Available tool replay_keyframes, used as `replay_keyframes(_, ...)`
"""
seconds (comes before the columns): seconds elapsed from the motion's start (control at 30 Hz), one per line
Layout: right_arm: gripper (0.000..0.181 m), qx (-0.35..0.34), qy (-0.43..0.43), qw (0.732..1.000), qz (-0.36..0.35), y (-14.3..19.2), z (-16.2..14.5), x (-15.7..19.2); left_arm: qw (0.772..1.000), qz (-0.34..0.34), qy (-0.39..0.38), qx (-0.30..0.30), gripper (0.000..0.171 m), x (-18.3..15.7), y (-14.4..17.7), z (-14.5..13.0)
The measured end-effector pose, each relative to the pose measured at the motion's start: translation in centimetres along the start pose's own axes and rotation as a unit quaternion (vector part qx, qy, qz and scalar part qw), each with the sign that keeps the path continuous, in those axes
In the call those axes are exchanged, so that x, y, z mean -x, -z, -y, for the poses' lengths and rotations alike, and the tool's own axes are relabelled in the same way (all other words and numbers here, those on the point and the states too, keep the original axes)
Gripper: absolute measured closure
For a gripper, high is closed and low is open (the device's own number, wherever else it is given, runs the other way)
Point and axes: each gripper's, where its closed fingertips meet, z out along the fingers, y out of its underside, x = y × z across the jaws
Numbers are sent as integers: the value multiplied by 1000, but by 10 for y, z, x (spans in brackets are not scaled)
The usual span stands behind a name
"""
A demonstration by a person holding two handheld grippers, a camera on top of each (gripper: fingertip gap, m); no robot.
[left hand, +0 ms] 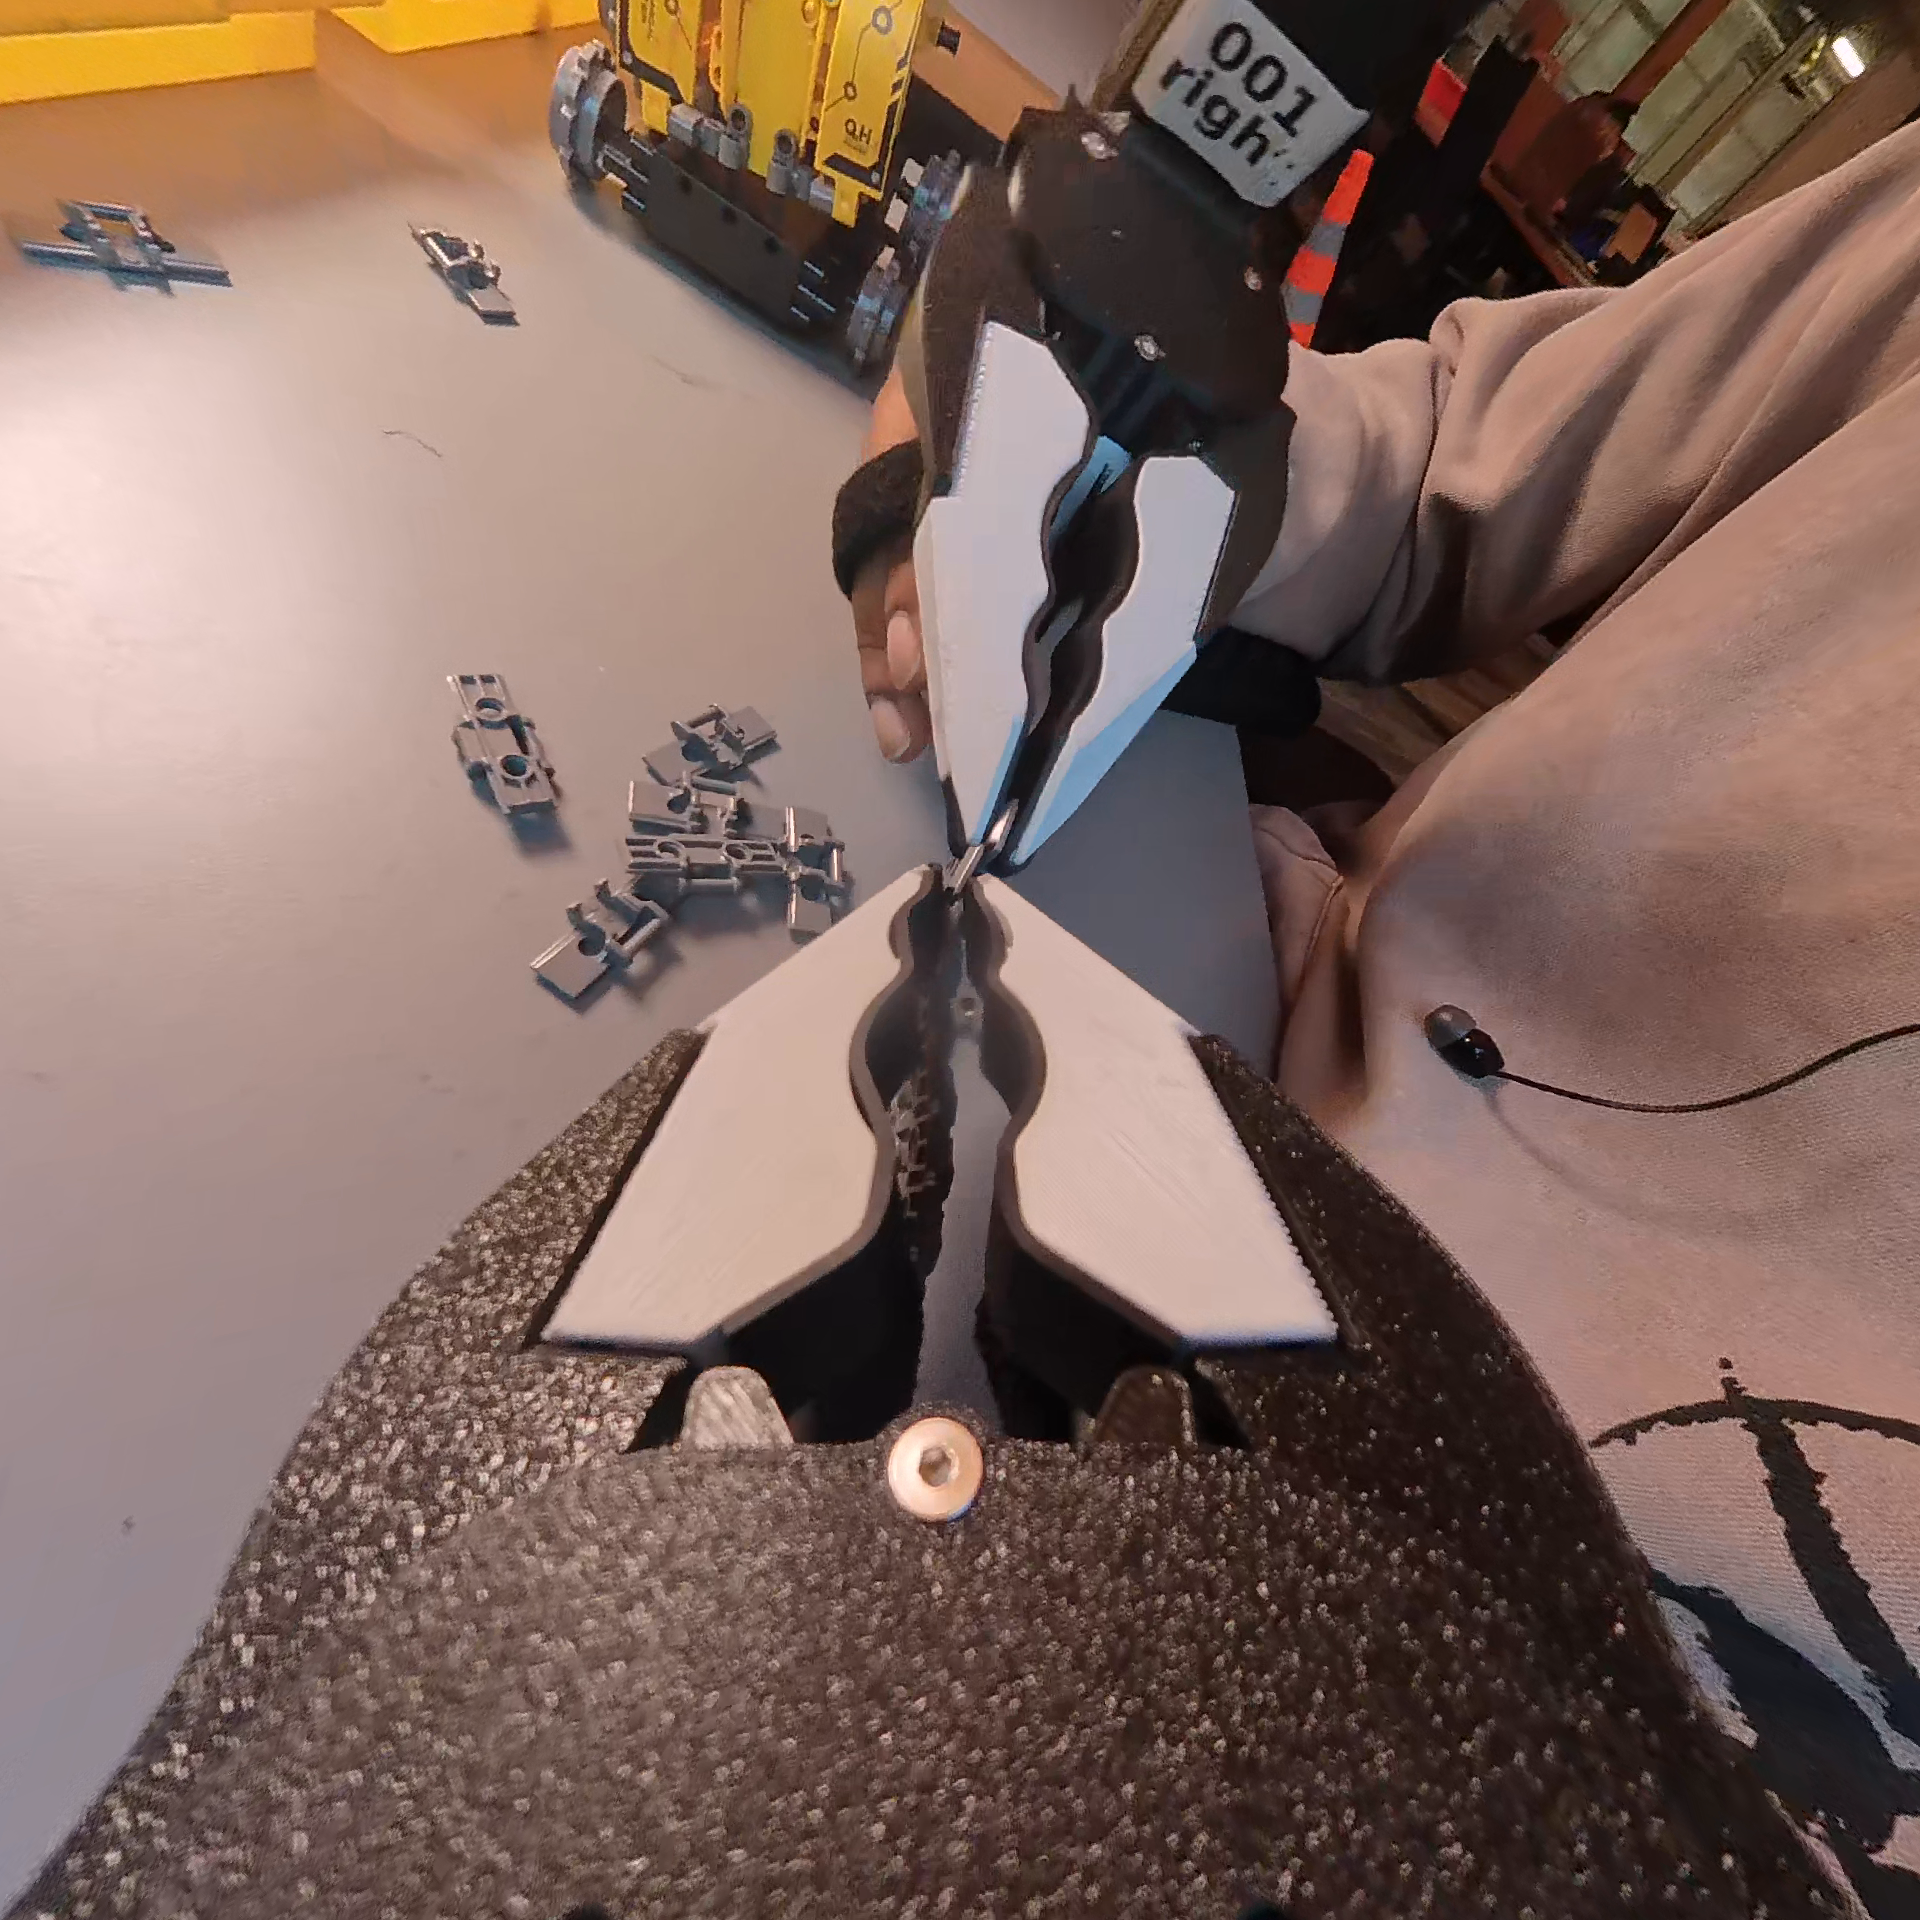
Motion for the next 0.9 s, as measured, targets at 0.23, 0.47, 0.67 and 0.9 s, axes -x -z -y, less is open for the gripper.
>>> replay_keyframes(0.23, 181, 29, 95, 994, -45, -2, -2, 0, 1000, 0, 28, -1, 170, 3, 1, 0)
replay_keyframes(0.47, 181, 85, 223, 965, -107, 0, -2, -1, 999, -7, 48, -5, 170, 4, 0, 3)
replay_keyframes(0.67, 181, 96, 273, 948, -134, 2, 1, -2, 999, -2, 51, -15, 170, 5, 1, 6)
replay_keyframes(0.9, 181, -9, 87, 994, -61, 10, 11, -10, 997, 48, -64, -23, 168, -2, 2, 15)
